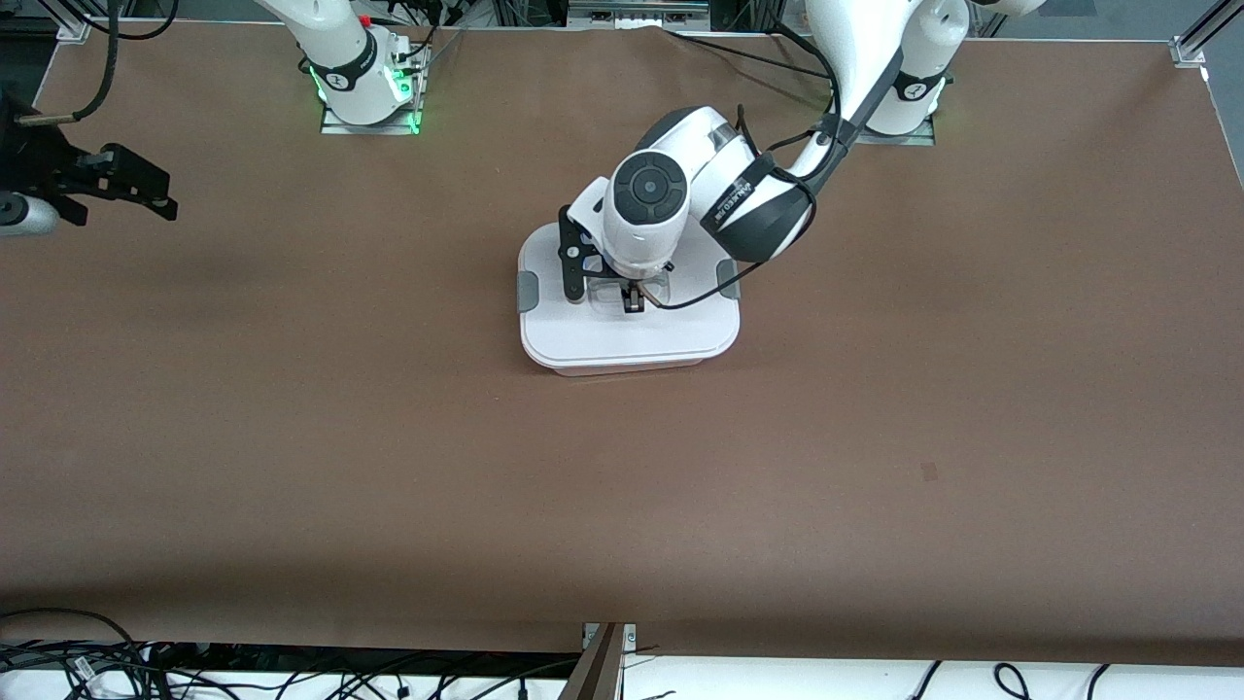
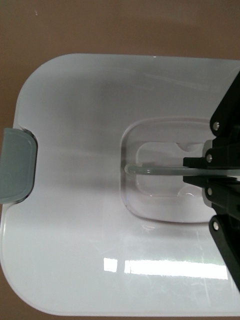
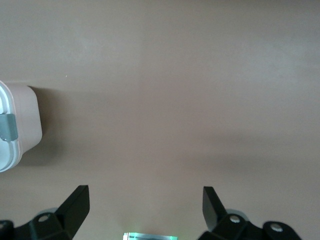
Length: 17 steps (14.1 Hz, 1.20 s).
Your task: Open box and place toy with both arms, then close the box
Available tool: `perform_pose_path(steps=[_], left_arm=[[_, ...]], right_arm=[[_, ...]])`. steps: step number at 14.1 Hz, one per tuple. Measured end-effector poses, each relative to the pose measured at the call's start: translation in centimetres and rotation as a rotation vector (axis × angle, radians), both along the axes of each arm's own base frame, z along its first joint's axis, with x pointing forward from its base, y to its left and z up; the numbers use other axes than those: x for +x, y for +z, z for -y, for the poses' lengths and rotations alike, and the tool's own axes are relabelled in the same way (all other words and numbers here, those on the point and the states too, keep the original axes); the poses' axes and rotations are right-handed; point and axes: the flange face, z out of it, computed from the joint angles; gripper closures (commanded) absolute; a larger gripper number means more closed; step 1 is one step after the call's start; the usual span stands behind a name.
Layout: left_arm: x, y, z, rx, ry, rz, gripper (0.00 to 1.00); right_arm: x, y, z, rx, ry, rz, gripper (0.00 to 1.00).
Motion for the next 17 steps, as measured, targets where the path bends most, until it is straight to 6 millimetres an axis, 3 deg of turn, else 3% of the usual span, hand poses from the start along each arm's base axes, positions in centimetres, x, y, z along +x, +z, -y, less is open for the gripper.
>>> perform_pose_path(steps=[3, 6, 17], left_arm=[[-1.3, -0.5, 1.0, 0.021, -0.004, 0.014, 1.00], [-1.4, -0.3, 1.1, 0.027, -0.003, 0.034, 1.00], [-0.8, -0.4, 0.6, 0.032, 0.031, 0.041, 1.00]], right_arm=[[-0.3, -1.8, 0.9, 0.000, -0.016, -0.035, 0.00], [0.4, -2.9, 1.1, -0.002, -0.021, -0.042, 0.00], [1.8, -4.1, 2.2, -0.007, -0.042, -0.038, 0.00]])
